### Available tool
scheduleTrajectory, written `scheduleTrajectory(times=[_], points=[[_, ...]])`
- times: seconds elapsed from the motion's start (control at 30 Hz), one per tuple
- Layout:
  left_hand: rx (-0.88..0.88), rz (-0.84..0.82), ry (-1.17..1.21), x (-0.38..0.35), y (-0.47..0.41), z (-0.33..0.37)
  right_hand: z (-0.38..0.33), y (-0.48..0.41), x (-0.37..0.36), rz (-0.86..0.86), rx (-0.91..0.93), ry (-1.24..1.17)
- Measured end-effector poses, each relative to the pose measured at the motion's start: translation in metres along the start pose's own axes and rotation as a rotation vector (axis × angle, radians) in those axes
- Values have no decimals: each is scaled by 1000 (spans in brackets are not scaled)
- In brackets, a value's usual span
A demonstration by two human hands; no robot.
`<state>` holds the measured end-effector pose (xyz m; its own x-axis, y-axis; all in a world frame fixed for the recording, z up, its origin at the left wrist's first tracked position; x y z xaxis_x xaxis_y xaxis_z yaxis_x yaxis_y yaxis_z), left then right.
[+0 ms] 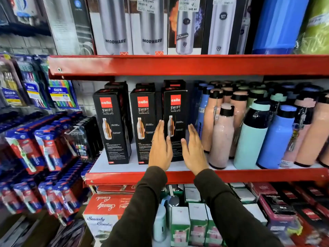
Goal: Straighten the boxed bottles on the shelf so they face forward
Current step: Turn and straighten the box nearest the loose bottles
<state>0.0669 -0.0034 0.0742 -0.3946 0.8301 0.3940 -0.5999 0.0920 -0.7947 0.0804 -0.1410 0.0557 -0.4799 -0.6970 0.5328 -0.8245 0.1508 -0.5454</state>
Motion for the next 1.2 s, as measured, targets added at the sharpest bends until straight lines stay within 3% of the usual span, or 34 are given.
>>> scheduleTrajectory(times=[0.13, 0.27, 0.43, 0.87, 1.07, 1.2], points=[[287, -77, 206, -25, 5, -28, 14, -11, -14, -132, -179, -231], [573, -86, 482, -43, 14, -48, 34, -17, -33, -205, -268, -314], [685, -41, 712, -62, 22, -78, 45, -14, -41, -174, -307, -392], [554, 168, 751, -30, 20, -50, 37, -17, -6, -35, -228, -401], [387, 241, 456, -22, 13, -48, 44, -22, 9, -6, -247, -420], [431, 137, 422, -38, 6, -51, 43, -26, 5, -91, -220, -447]])
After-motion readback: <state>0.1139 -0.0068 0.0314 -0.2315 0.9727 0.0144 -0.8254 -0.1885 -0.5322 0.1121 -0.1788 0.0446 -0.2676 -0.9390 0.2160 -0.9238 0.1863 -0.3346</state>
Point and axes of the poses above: each hand's wrist, its own y-axis away from the middle knuckle, its own x-axis out of the back of the hand, z = x × y, the point moved 10 cm from there along -y, towards the middle knuckle, and after that the axes turned 6 degrees about -x, right-handed, at the moved point
